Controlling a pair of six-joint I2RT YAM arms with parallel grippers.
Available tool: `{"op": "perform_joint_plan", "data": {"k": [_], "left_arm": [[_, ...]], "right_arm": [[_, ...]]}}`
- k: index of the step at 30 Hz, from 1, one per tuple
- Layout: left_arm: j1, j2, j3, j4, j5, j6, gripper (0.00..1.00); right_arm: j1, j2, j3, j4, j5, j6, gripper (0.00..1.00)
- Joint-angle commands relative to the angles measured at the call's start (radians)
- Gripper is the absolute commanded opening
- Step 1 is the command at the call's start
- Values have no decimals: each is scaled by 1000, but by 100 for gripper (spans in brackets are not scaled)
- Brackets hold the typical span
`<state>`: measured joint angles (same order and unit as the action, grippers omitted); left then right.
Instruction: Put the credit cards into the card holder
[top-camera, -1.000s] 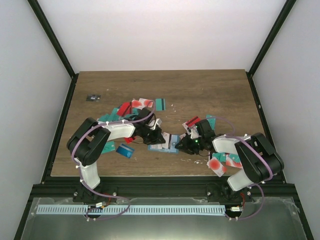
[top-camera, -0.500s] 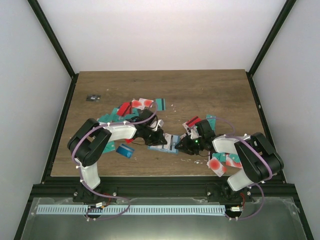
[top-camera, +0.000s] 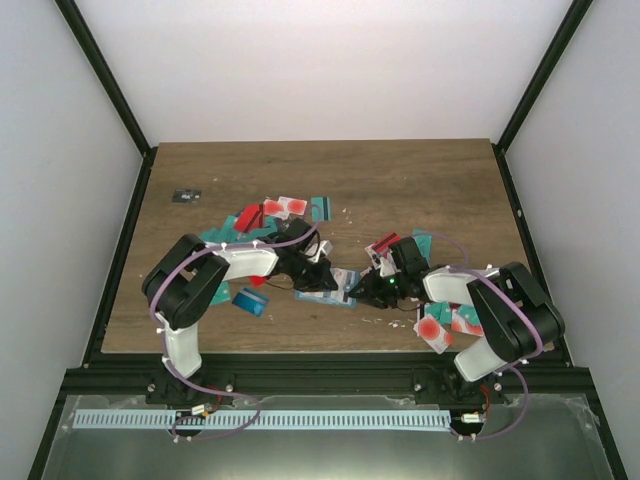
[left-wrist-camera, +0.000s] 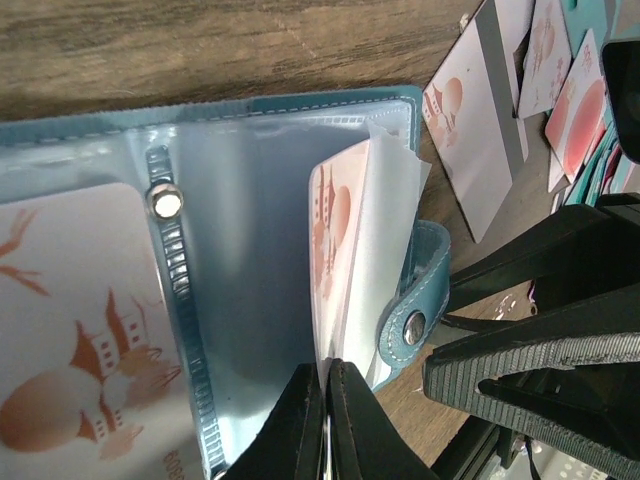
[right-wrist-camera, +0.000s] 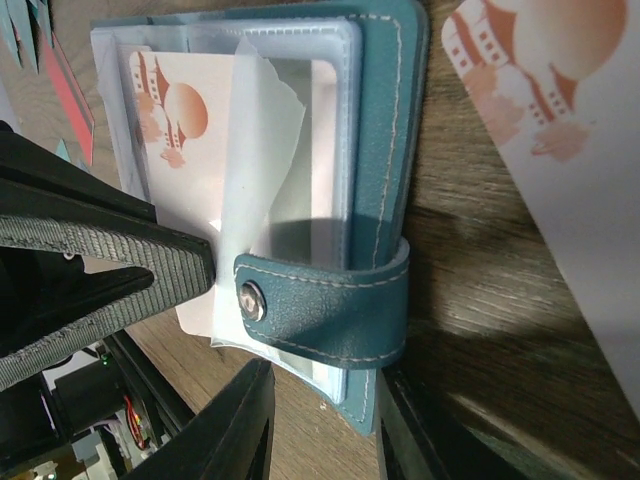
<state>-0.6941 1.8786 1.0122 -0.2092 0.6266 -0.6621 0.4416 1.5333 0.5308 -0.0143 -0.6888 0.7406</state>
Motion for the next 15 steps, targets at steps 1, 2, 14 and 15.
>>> {"op": "perform_joint_plan", "data": {"k": [1, 2, 14, 15], "left_arm": [[-29, 48, -4, -54, -5, 1, 4], [-29, 50, -3, -57, -3, 3, 5], [-29, 4, 51, -185, -71, 33, 24], [-29, -1, 53, -189, -71, 30, 25]], "right_arm": [[1, 18, 47, 30, -7, -33, 31], [0, 18, 48, 33, -11, -39, 31], [1, -18, 78, -48, 18, -116, 33], [0, -24, 80, -54, 20, -122, 33]]}}
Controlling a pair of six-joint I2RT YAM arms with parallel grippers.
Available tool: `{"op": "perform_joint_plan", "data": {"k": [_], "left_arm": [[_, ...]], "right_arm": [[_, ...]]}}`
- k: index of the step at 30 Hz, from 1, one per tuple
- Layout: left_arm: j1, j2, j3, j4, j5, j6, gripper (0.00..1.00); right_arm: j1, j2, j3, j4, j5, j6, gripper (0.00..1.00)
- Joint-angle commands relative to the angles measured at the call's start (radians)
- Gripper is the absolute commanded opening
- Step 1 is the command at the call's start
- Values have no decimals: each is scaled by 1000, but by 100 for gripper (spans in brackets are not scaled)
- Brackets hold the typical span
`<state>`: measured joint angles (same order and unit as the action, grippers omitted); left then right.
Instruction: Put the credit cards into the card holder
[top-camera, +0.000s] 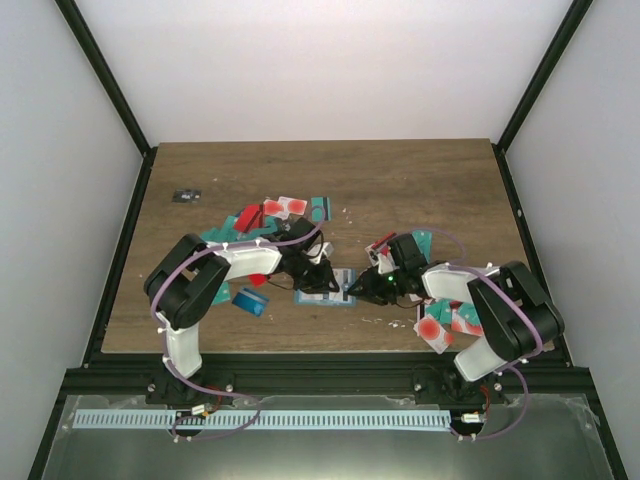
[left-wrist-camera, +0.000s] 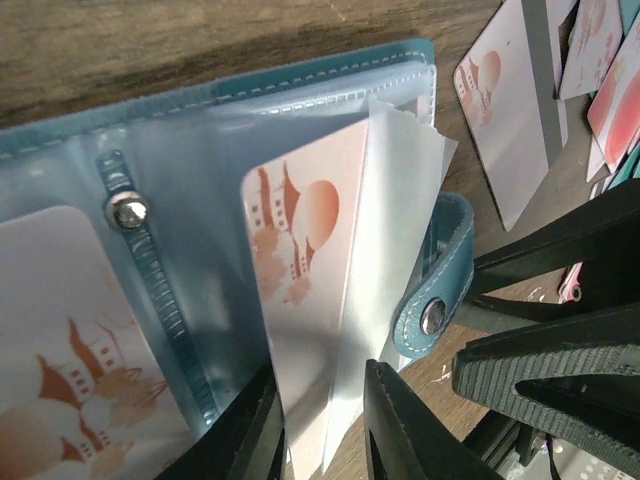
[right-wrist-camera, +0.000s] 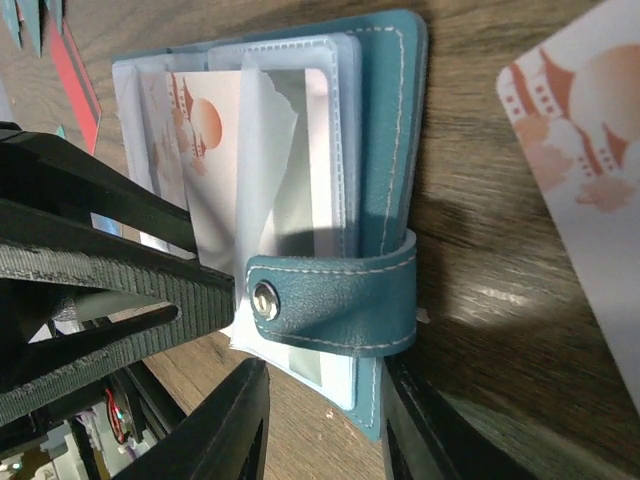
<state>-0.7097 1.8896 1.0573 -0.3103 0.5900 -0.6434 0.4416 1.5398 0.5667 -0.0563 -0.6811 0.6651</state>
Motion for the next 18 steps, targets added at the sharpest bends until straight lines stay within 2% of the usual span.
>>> {"op": "perform_joint_plan", "data": {"k": [1, 5, 13, 16, 18], "left_arm": [[-14, -15, 8, -89, -35, 8, 26], [-14, -36, 13, -101, -35, -1, 33], [-13, -79, 61, -208, -85, 47, 55], [-14, -90, 95, -267, -128, 83, 57], [-13, -95, 113, -296, -154, 102, 55]], "right_arm": [[0, -34, 46, -19, 14, -50, 34], [1, -52, 63, -60, 26, -71, 36], [1, -127, 72, -121, 44, -86, 40], [0, -154, 41, -93, 4, -58, 41], [0, -164, 20, -72, -18, -34, 40]]}}
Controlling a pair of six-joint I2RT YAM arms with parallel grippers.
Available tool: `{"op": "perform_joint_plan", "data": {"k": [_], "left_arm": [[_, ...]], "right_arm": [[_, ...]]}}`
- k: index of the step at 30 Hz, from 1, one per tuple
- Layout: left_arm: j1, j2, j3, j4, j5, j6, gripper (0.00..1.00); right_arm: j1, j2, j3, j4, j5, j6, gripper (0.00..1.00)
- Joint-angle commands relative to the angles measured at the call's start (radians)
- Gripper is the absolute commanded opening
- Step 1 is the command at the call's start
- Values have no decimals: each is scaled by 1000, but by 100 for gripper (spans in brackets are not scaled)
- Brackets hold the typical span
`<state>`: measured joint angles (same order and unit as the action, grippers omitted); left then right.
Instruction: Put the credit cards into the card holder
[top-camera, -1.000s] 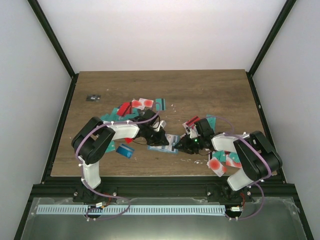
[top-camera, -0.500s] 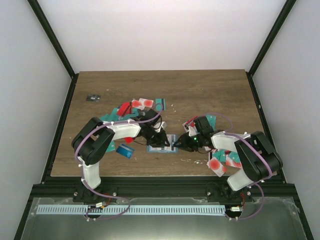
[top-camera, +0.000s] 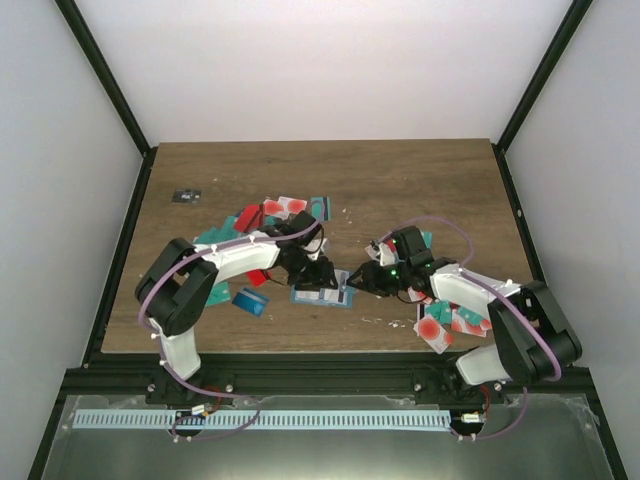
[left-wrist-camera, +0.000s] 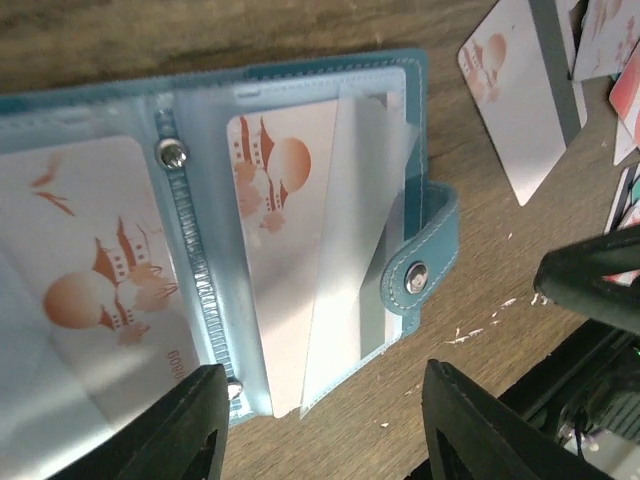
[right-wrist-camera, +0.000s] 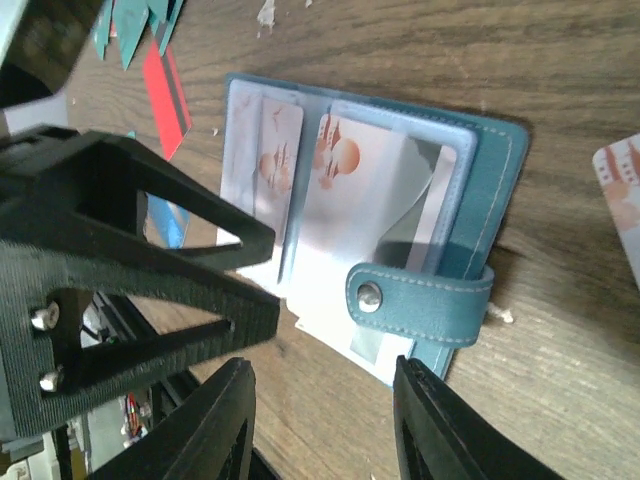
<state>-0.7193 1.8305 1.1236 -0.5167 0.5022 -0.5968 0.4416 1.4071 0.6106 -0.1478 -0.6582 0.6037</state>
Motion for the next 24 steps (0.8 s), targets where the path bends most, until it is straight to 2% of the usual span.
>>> {"op": "perform_joint_plan", "data": {"k": [1, 4, 9, 11, 15, 24], "left_arm": [[-3, -35, 55, -103, -76, 62, 52], [-4, -28, 71, -125, -90, 77, 40], [-4, 8, 84, -129, -89, 98, 13], [-4, 22, 91, -128, -82, 102, 8], [-3, 47, 107, -128, -72, 117, 4], [-4, 108, 131, -134, -72, 139, 4]], "right_arm": [[0, -35, -34, 30, -50, 37, 40], [1, -43, -63, 70, -86, 72, 40], [2, -47, -106, 134, -113, 123, 40], [2, -39, -117, 153, -118, 136, 40], [3, -14, -129, 188, -129, 155, 40], [9, 36, -119, 234, -133, 179, 40]]}}
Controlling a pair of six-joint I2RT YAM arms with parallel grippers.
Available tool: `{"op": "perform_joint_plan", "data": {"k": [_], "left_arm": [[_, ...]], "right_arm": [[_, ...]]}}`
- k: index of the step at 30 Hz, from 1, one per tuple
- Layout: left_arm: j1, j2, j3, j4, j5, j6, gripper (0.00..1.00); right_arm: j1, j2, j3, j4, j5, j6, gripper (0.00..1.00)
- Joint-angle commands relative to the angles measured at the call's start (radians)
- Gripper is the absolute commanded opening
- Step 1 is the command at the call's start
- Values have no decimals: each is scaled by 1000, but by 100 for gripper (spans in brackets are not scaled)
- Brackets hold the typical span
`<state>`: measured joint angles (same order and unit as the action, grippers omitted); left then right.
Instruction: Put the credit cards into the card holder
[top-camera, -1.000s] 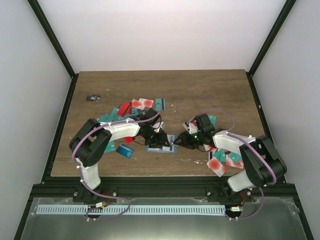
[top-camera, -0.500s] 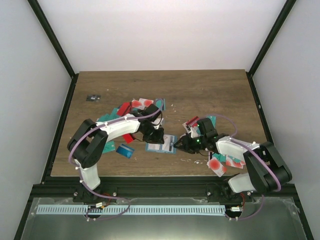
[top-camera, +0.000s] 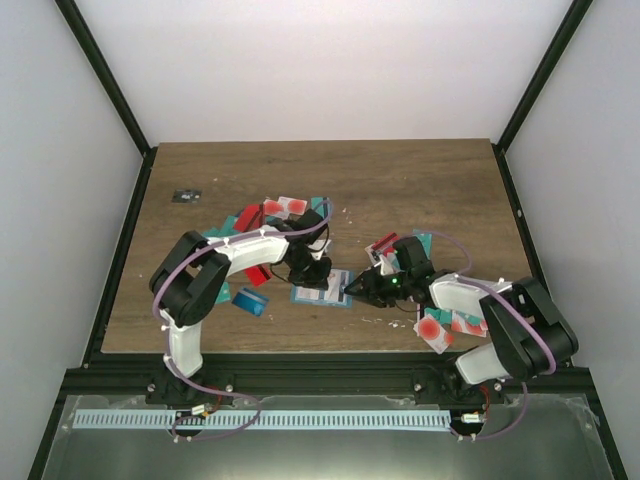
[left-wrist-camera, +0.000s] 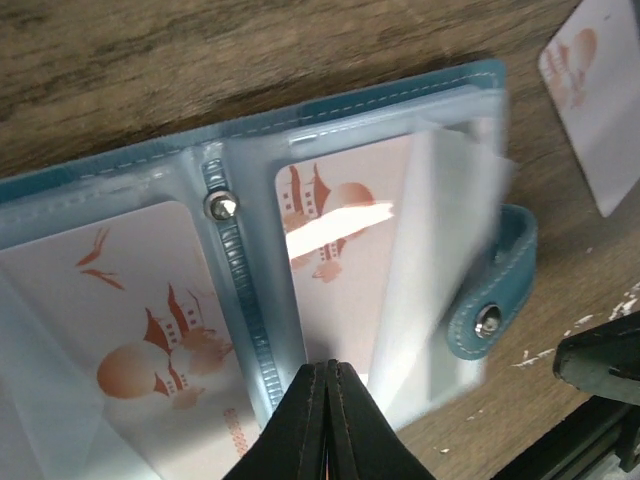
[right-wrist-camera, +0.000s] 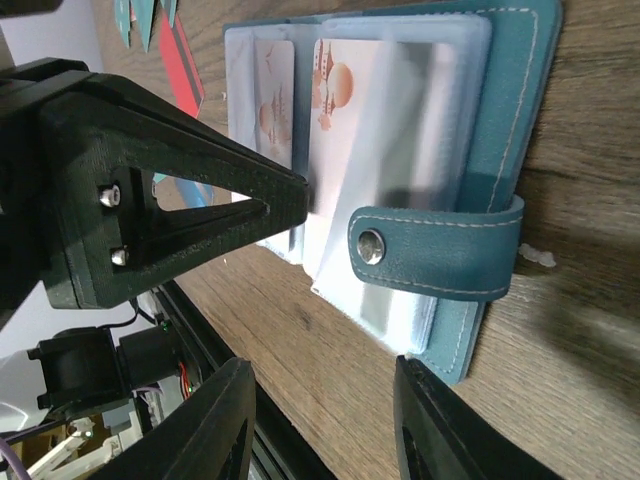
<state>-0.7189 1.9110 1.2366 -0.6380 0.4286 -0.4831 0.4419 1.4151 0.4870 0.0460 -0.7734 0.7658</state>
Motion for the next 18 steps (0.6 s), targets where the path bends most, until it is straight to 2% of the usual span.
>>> {"op": "perform_joint_plan", "data": {"k": [1, 18], "left_arm": [[-5, 31, 18, -14, 0, 28, 4], [-4, 64, 9, -8, 2, 55, 4]], "right_arm": [[12, 36, 9, 42, -18, 18, 40], [50, 148, 74, 78, -16, 32, 40]]}}
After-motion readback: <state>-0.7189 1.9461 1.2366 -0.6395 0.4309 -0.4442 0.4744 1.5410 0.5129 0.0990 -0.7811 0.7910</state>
